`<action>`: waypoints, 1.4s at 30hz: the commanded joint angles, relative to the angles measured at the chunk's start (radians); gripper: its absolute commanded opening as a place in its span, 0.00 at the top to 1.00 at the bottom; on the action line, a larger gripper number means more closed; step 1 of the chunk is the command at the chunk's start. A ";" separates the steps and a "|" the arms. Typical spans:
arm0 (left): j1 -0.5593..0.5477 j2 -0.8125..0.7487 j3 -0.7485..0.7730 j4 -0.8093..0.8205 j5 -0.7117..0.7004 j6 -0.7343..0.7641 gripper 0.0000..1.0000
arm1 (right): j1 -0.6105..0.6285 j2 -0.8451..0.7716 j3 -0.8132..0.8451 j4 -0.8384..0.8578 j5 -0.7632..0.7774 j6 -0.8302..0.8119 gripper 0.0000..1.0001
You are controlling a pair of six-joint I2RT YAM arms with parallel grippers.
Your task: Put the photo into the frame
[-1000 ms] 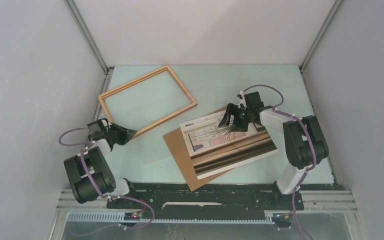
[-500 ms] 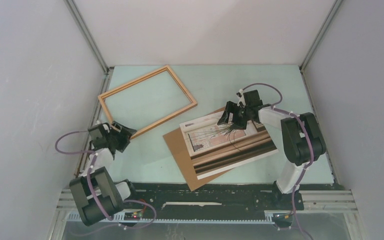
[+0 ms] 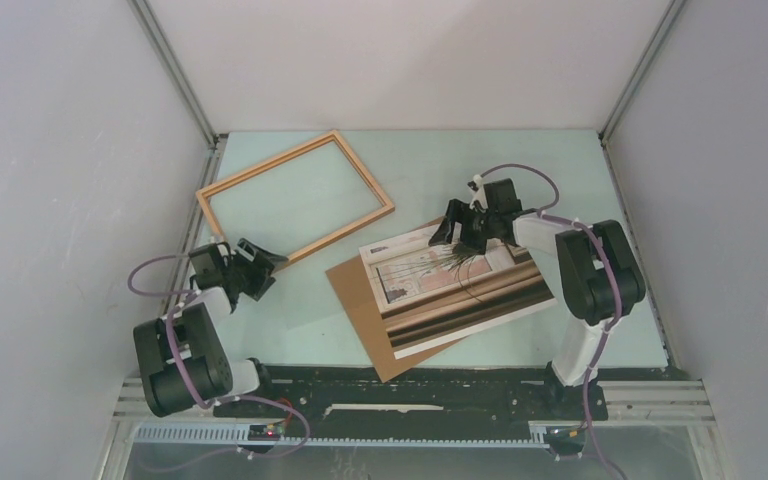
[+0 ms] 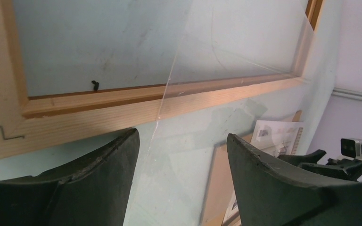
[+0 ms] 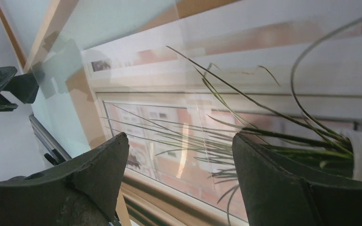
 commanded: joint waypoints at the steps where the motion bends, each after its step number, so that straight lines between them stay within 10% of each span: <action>1: -0.009 0.033 -0.030 0.008 0.042 0.006 0.22 | 0.033 0.082 0.037 0.013 -0.001 -0.011 0.11; 24: -0.009 -0.236 -0.059 0.041 0.314 -0.099 0.38 | 0.045 0.154 0.050 0.044 -0.087 0.032 0.12; 42: -0.039 -0.292 0.012 -0.121 0.286 -0.054 0.81 | 0.039 0.136 0.032 0.043 -0.076 0.031 0.12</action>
